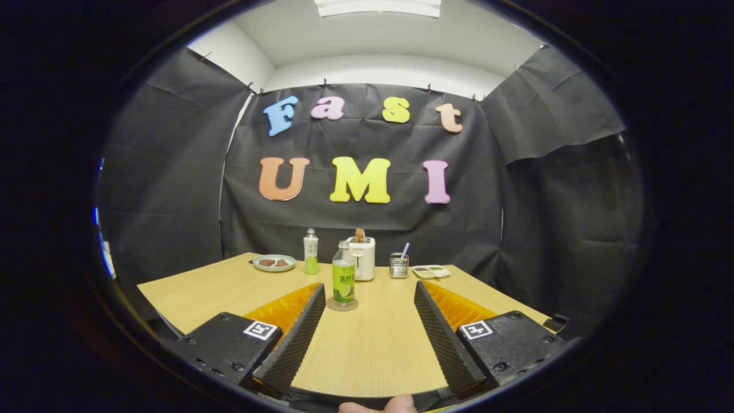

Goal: Take the bottle from table, then pour the juice into the cup, finally place the bottle on the coaster

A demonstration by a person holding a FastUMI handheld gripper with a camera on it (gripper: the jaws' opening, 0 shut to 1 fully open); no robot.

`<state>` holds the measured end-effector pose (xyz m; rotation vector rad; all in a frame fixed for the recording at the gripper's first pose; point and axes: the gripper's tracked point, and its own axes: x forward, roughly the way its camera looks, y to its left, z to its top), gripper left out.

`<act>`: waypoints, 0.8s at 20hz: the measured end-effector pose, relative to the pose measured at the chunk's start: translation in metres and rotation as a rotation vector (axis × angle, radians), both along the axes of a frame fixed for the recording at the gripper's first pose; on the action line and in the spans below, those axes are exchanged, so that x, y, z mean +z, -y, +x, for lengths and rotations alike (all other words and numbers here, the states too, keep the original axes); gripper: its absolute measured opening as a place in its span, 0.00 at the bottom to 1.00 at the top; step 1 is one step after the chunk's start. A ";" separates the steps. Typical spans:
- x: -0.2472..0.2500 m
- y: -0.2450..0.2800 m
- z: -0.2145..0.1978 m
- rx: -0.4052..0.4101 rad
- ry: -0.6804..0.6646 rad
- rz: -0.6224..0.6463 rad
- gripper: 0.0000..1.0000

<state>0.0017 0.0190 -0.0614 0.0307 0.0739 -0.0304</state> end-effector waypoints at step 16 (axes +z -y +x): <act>0.002 -0.001 0.007 0.005 -0.003 0.046 1.00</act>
